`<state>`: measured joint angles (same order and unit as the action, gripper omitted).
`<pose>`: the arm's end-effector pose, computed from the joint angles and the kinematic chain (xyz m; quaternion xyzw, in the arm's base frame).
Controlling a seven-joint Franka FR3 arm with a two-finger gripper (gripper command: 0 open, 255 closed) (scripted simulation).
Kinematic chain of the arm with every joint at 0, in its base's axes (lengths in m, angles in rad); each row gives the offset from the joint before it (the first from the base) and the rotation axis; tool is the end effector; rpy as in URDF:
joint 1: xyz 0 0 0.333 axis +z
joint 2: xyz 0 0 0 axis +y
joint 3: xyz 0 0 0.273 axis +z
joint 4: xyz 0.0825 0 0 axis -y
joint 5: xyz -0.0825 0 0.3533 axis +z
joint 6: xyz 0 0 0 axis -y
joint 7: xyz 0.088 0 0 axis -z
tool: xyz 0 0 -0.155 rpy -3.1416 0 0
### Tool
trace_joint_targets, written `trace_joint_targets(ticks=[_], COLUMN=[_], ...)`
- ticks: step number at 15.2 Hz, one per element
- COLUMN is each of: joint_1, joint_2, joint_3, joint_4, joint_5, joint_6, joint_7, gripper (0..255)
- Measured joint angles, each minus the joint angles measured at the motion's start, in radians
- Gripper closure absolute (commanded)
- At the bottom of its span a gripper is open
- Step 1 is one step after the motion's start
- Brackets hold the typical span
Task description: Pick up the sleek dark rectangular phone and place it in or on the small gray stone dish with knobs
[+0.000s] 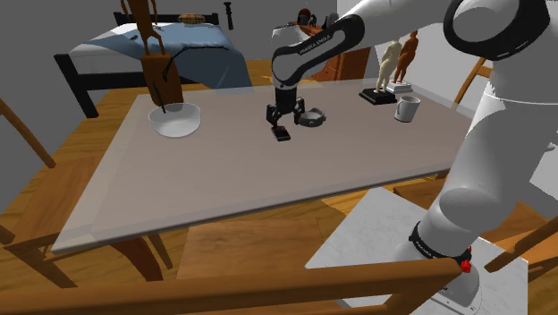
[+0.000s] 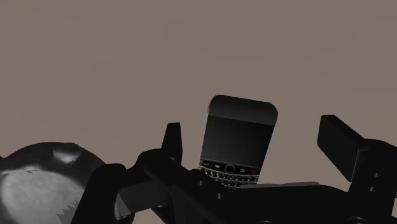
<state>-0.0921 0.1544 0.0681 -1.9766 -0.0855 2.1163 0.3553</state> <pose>0.5522 -0.0209 0.3163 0.9855 -0.1667 -0.0018 0.0319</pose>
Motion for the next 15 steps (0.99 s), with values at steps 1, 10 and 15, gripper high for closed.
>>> trace_joint_targets(ticks=[1,10,15], joint_1=[-0.001,-0.01,-0.011], joint_2=[0.032,0.172,0.183], joint_3=[-0.003,-0.02,-0.021], joint_4=[0.029,0.1,0.094], joint_5=[-0.002,-0.013,-0.014], joint_6=[0.008,0.091,0.108], joint_7=[0.011,0.037,0.036], gripper=[0,0,0])
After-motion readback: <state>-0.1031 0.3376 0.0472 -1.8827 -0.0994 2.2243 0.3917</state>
